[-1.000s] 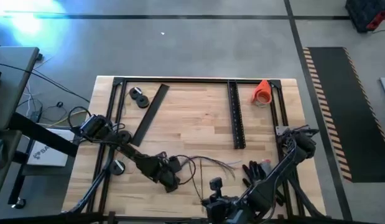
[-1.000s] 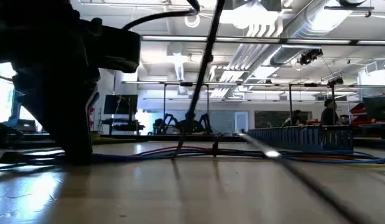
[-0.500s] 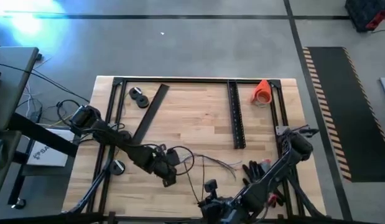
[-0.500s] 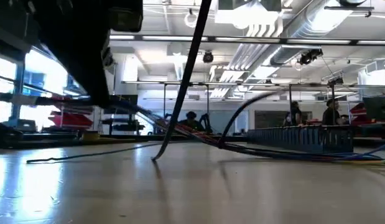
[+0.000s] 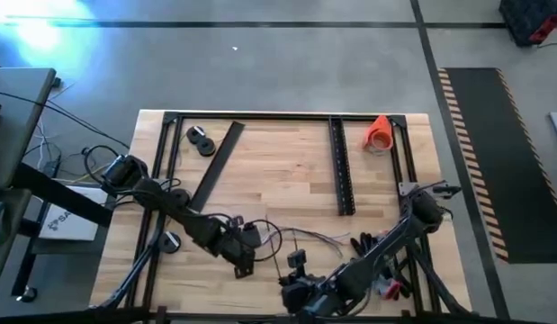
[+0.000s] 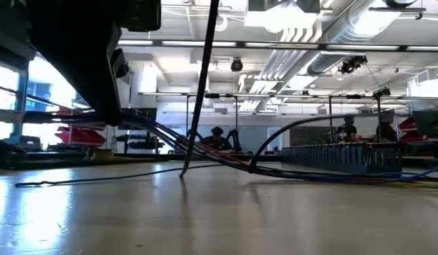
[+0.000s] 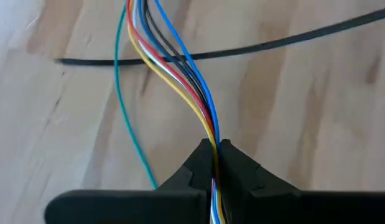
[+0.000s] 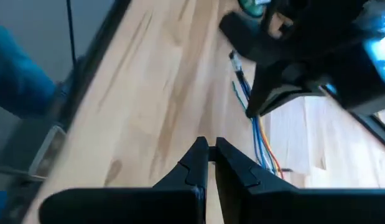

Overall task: Ziptie cables
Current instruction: Wrap the black zip tie on the cables

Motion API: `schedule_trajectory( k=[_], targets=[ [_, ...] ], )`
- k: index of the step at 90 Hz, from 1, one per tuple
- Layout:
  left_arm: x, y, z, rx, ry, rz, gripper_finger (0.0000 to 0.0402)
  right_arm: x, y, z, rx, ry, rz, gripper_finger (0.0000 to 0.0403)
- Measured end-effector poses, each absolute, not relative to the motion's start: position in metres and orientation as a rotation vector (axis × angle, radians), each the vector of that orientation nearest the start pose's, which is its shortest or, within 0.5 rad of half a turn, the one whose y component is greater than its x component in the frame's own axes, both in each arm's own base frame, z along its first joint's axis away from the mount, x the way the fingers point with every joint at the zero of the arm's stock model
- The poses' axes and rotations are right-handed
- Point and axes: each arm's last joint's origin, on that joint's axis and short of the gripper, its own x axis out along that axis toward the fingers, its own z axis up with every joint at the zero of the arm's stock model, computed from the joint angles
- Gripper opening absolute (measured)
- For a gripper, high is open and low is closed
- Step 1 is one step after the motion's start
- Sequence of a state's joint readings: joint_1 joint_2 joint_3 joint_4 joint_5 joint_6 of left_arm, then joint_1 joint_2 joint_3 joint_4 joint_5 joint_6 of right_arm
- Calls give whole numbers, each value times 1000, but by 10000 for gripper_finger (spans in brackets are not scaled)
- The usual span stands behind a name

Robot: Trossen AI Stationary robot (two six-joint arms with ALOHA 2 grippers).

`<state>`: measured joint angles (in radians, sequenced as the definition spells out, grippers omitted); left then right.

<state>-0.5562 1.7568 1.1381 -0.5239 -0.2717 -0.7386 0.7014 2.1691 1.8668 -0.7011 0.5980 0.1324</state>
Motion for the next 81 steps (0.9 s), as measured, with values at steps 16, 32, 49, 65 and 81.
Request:
schedule_trajectory(
  k=[16, 32, 49, 65, 81],
  targets=[
    [294, -179, 182, -144, 1046, 113, 25, 390, 285, 199, -593, 818, 74, 0],
    [291, -180, 184, -72, 1058, 76, 94, 408, 267, 188, -586, 862, 112, 0],
    [284, -177, 181, 10, 1119, 95, 152, 420, 247, 186, -524, 898, 139, 0],
    [277, -200, 185, 143, 987, 50, 160, 424, 241, 185, -448, 927, 190, 0],
    [273, -227, 191, 238, 759, 64, 147, 422, 234, 194, -394, 955, 191, 0]
  ],
)
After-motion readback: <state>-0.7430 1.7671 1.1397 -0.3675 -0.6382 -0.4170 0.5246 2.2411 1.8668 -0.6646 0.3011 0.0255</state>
